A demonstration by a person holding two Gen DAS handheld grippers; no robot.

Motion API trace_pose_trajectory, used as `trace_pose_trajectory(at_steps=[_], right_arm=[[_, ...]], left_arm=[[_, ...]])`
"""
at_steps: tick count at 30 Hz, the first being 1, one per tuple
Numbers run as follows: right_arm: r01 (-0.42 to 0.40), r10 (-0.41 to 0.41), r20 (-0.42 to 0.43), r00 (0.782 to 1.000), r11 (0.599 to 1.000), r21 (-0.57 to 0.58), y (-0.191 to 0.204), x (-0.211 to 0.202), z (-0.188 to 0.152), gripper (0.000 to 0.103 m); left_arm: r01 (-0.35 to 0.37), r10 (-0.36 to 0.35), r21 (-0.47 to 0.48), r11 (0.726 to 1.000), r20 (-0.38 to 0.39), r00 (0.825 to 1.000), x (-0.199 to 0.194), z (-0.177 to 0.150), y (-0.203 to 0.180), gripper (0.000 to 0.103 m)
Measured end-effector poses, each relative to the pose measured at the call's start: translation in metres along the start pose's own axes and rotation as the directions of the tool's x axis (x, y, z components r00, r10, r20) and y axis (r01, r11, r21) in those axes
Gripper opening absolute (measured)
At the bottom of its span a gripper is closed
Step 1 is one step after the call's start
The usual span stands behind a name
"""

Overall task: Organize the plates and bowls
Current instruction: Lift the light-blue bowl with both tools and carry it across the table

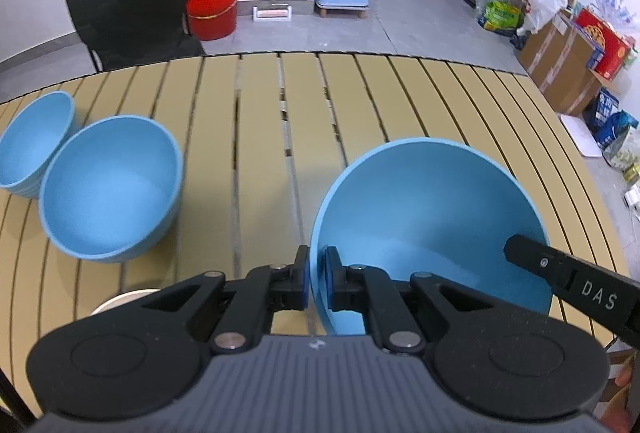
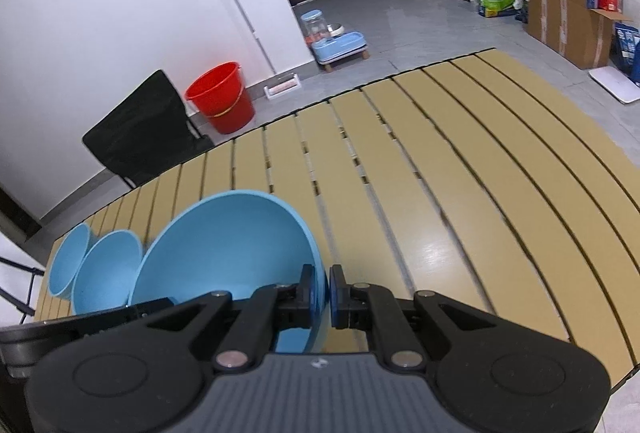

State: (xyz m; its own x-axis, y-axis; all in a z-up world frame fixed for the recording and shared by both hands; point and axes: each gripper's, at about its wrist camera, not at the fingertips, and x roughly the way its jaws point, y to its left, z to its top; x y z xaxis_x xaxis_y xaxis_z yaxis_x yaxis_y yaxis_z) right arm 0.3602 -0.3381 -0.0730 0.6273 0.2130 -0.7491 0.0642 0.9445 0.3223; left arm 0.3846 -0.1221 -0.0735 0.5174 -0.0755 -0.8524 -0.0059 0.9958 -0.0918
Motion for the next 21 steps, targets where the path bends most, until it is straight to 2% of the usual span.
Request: trace_pose_trajectory(at_steps=[21], right_arm=[[0.093, -0.093, -0.002, 0.996, 0.993, 0.076, -0.071, 0.006, -0.014, 0.007]], left_arm=[[0.064, -0.054, 0.121, 0.991, -0.086, 0.995, 0.041, -0.022, -0.062, 0.008]])
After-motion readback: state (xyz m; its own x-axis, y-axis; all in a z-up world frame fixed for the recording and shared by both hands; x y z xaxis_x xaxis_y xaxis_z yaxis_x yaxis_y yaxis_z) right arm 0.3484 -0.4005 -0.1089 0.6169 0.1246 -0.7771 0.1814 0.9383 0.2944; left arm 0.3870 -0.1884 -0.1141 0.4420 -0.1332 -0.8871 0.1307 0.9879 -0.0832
